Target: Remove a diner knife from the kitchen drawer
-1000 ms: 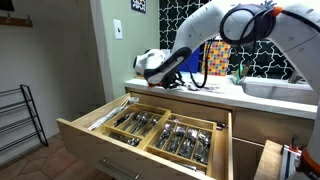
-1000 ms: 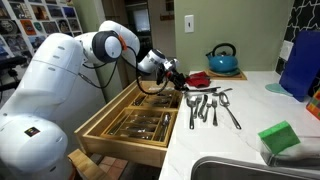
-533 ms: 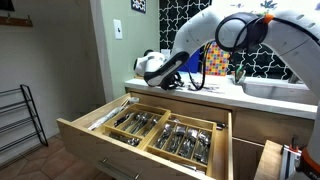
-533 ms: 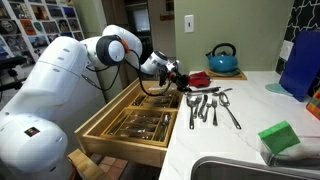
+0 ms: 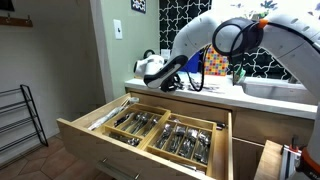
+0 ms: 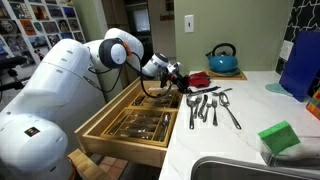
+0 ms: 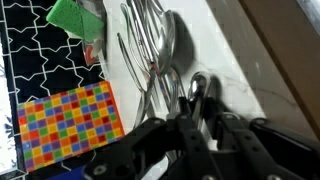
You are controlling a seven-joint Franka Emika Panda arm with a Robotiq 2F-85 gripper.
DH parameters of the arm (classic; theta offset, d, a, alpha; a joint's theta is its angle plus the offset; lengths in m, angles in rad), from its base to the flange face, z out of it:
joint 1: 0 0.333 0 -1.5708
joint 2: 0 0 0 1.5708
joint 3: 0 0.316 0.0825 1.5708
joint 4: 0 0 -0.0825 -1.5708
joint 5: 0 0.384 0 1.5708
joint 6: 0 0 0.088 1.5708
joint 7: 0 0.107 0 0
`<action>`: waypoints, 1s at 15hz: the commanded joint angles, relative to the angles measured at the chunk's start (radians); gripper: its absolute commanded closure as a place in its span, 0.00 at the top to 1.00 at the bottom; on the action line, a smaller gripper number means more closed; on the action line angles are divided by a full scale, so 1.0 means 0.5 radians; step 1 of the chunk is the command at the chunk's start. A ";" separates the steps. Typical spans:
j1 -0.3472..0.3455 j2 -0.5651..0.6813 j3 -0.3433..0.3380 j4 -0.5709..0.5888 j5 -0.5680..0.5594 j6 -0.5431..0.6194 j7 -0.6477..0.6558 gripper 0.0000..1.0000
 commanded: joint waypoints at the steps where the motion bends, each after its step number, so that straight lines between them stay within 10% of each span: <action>1: 0.003 0.068 -0.016 0.066 -0.002 0.016 -0.039 0.46; 9: 0.035 -0.024 0.011 0.070 0.017 0.051 -0.053 0.97; 15: 0.141 -0.347 0.118 -0.101 0.169 -0.117 -0.106 1.00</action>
